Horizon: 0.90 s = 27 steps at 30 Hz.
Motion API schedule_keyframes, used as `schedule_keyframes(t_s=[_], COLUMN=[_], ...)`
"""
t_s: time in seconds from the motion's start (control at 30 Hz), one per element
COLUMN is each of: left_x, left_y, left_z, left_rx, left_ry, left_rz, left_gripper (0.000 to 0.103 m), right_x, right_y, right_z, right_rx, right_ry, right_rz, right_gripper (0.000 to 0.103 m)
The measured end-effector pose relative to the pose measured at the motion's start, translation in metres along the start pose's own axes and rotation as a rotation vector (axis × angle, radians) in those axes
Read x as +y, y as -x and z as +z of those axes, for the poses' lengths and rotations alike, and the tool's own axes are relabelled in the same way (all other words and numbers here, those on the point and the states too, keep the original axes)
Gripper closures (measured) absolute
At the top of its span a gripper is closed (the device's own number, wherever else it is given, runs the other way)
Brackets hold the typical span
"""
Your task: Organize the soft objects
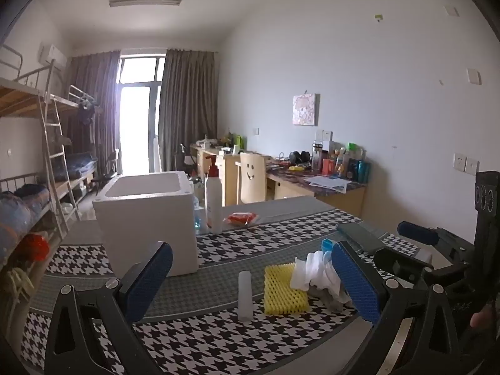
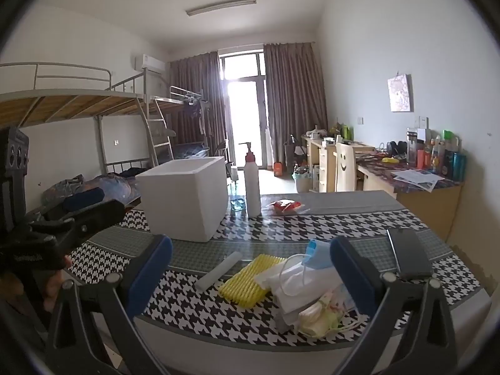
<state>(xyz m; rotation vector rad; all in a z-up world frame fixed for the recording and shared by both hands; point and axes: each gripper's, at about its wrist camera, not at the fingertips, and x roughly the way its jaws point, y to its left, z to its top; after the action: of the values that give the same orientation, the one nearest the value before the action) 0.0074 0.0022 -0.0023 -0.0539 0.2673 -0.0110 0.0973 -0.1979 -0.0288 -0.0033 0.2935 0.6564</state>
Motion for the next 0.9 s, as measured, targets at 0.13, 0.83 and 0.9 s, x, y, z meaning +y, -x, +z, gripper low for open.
schedule_keyframes(t_s=[0.13,0.83,0.9], left_x=[0.0002,0.0027,0.0028], left_y=[-0.0005,-0.0060,-0.0055], left_z=[-0.0005,-0.0008,-0.0011], left_rx=[-0.004,0.003,0.004], left_ry=[-0.004,0.014,0.013], left_rz=[0.008,0.003,0.003], left_gripper=[0.001,0.001,0.001], right_x=[-0.0003,-0.0020,-0.0023], right_y=[0.0005,-0.0016,-0.0025], right_z=[0.0012,0.0027,0.0030], right_rx=[0.003,0.004,0.005], right_ry=[0.001,0.001,0.001], right_rz=[-0.001,-0.014,-0.014], right_gripper=[0.001,0.001,0.001])
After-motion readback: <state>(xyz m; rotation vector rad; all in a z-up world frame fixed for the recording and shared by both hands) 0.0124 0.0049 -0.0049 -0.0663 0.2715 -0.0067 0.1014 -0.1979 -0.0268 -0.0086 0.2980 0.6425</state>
